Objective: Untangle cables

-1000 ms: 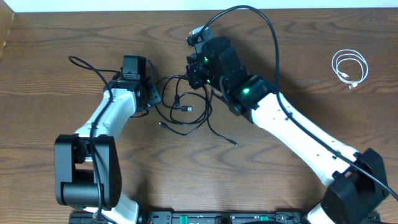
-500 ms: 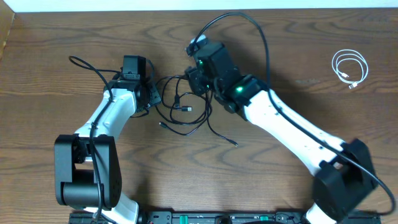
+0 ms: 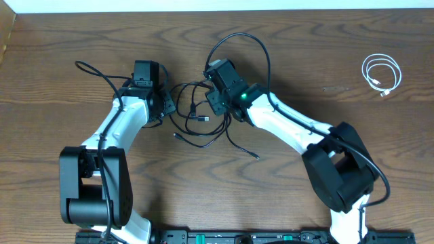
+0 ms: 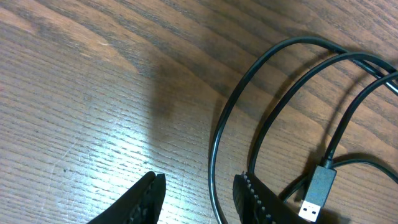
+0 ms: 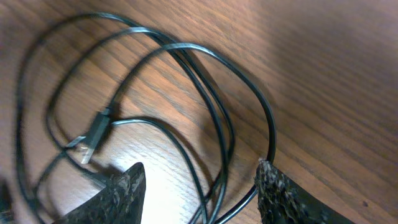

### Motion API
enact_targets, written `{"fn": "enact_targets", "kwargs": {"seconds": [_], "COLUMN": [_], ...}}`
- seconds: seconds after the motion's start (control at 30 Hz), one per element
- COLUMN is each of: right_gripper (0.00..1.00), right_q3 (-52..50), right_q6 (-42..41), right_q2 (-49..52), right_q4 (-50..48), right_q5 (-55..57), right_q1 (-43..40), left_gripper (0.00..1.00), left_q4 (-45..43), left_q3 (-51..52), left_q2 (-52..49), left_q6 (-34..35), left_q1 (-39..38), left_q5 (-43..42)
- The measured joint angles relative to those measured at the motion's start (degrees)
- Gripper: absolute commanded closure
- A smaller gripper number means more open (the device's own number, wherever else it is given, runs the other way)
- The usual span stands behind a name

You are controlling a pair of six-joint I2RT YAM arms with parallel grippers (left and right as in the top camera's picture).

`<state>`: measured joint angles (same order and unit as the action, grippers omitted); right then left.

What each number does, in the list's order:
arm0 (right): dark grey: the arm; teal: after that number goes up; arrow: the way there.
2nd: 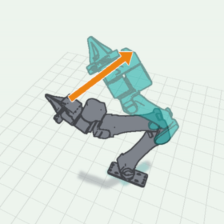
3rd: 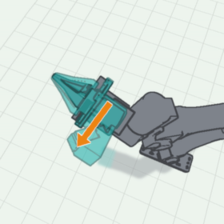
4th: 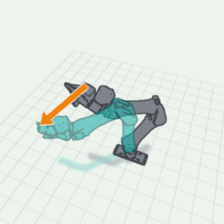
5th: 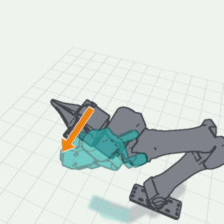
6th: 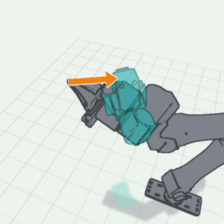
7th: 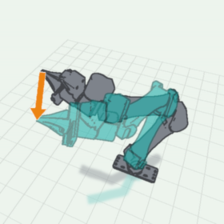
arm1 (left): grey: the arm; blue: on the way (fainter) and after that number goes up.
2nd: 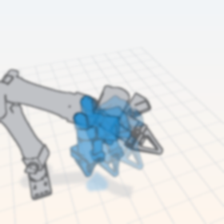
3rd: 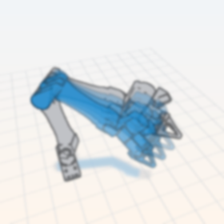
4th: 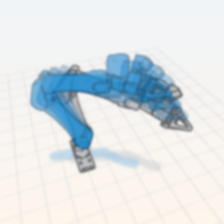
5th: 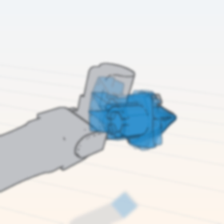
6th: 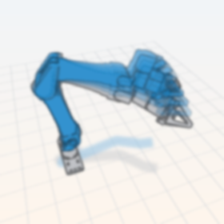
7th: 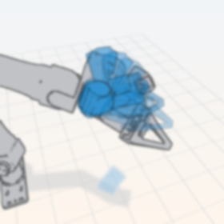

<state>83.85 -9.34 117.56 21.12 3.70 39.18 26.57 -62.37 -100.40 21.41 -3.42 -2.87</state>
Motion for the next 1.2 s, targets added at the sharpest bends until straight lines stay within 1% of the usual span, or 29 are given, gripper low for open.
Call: {"fn": "enact_targets", "kwargs": {"seconds": [0.17, 0.27, 0.33, 0.37, 0.73, 0.93, 1.07, 1.2], "right_gripper": [0.47, 0.53, 0.59, 0.59, 0.62, 0.62, 0.58, 0.59], "right_q3": [0.00, 0.00, 0.00, 0.00, 0.00, 0.00, 0.00, 0.00], "right_q6": [0.02, 0.09, 0.39, 0.55, 0.50, 0.50, 0.50, 0.52], "right_q2": [2.45, 3.21, 3.52, 3.67, 3.91, 3.91, 3.91, 3.91], "right_q4": [0.04, 0.00, -0.07, -0.09, -0.85, -1.20, -1.66, -2.05], "right_q5": [-0.79, -1.70, -2.01, -2.08, -6.27, -9.62, -10.32, -10.60], "right_q1": [-0.33, -0.33, -0.33, -0.31, -0.33, -0.33, -0.33, -0.33], "left_gripper": [0.59, 0.59, 0.59, 0.59, 0.59, 0.59, 0.59, 0.59], "left_q4": [0.00, -0.02, -0.02, -0.02, 0.00, 0.00, -0.02, -0.02], "left_q3": [0.00, 0.00, 0.00, 0.00, 0.00, 0.00, 0.00, 0.00], "left_q2": [0.00, 0.00, 0.00, 0.00, 0.00, 0.00, 0.00, 0.00], "left_q6": [0.00, 0.00, 0.00, 0.00, 0.00, 0.00, 0.00, 0.00], "left_q1": [0.00, 0.00, 0.00, 0.00, 0.00, 0.00, 0.00, 0.00], "left_q5": [0.00, 0.00, 0.00, 0.02, 0.00, 0.00, 0.00, 0.00]}}
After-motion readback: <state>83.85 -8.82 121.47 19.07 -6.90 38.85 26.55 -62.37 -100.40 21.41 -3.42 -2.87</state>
